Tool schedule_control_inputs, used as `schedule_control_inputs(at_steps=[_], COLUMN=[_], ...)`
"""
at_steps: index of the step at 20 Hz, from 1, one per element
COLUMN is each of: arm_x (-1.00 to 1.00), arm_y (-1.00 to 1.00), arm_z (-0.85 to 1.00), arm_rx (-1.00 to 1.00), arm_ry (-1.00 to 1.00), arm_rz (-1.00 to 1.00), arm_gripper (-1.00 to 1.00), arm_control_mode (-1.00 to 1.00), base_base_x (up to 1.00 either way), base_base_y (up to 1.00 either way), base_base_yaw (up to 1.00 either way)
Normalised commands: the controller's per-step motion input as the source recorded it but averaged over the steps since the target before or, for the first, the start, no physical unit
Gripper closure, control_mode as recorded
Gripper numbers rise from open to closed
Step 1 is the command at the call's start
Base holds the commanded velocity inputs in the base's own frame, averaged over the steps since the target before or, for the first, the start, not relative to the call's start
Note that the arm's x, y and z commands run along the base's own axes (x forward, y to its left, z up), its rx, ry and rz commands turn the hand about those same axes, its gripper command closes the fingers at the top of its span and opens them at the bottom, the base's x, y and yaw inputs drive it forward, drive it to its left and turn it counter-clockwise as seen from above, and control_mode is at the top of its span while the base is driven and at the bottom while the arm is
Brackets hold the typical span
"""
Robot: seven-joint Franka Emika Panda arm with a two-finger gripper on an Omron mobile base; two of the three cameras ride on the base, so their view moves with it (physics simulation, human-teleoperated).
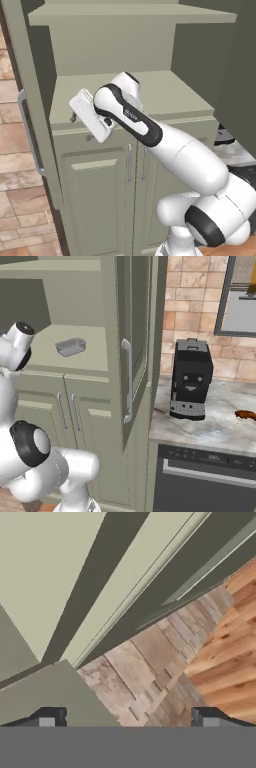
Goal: Retrieve the tupperware from the cabinet, then place the raw meat into the tupperware to avoid contamination.
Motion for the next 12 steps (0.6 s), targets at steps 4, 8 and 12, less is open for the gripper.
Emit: schedule_control_inputs(at_steps=[4, 8, 12], arm_x=[0.35, 0.53, 0.41], arm_y=[-0.44, -0.15, -0.1], arm_z=[-0.11, 0.03, 0.01], arm_rx=[-0.09, -0.13, -0.16], arm_ry=[-0.06, 0.03, 0.0], arm_rz=[-0.21, -0.26, -0.31], arm_gripper=[-1.0, -1.0, -1.0], arm_control_mode=[-1.0, -1.0, -1.0], base_base_x=[0.0, 0.0, 0.0], base_base_y=[0.0, 0.0, 0.0], base_base_yaw=[0.0, 0.0, 0.0])
